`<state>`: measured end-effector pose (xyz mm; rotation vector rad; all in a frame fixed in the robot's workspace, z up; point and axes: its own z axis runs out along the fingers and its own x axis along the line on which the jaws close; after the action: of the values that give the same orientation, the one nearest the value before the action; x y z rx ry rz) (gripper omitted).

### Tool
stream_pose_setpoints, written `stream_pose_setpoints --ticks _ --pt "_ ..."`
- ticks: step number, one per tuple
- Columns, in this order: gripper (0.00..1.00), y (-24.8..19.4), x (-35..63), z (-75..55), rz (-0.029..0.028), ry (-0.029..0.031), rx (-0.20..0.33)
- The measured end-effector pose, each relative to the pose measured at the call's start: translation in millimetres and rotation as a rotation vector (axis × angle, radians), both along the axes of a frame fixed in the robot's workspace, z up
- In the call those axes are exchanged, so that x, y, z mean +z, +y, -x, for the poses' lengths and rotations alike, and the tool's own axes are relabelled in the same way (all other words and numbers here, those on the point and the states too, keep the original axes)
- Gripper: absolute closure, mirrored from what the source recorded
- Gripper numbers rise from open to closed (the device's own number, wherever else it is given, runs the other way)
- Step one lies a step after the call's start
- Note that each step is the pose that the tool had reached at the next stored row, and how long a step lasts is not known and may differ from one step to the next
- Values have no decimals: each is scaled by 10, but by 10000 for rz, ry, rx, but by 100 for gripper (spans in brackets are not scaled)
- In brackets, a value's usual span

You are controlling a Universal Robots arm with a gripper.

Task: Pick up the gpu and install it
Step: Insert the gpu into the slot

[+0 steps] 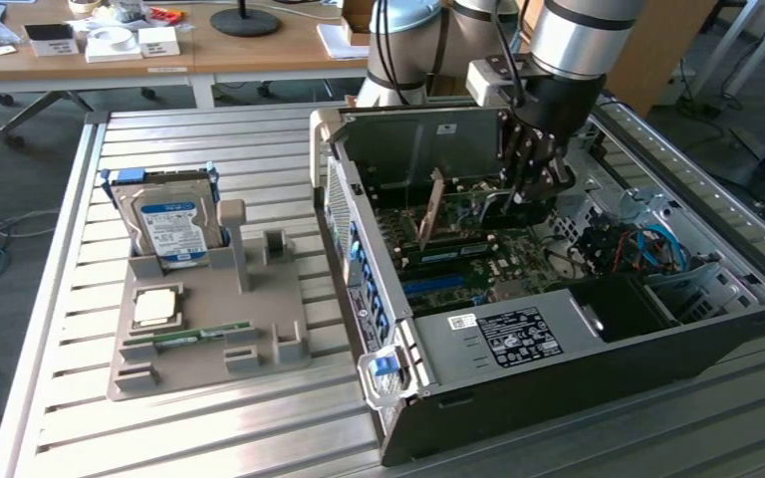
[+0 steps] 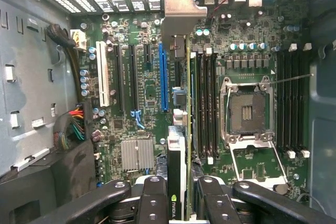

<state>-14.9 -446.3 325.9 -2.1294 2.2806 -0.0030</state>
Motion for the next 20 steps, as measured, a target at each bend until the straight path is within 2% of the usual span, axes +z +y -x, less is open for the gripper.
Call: stream_pose_setpoints --ticks 20 --pt "73 0 -12 18 -1 0 -1"
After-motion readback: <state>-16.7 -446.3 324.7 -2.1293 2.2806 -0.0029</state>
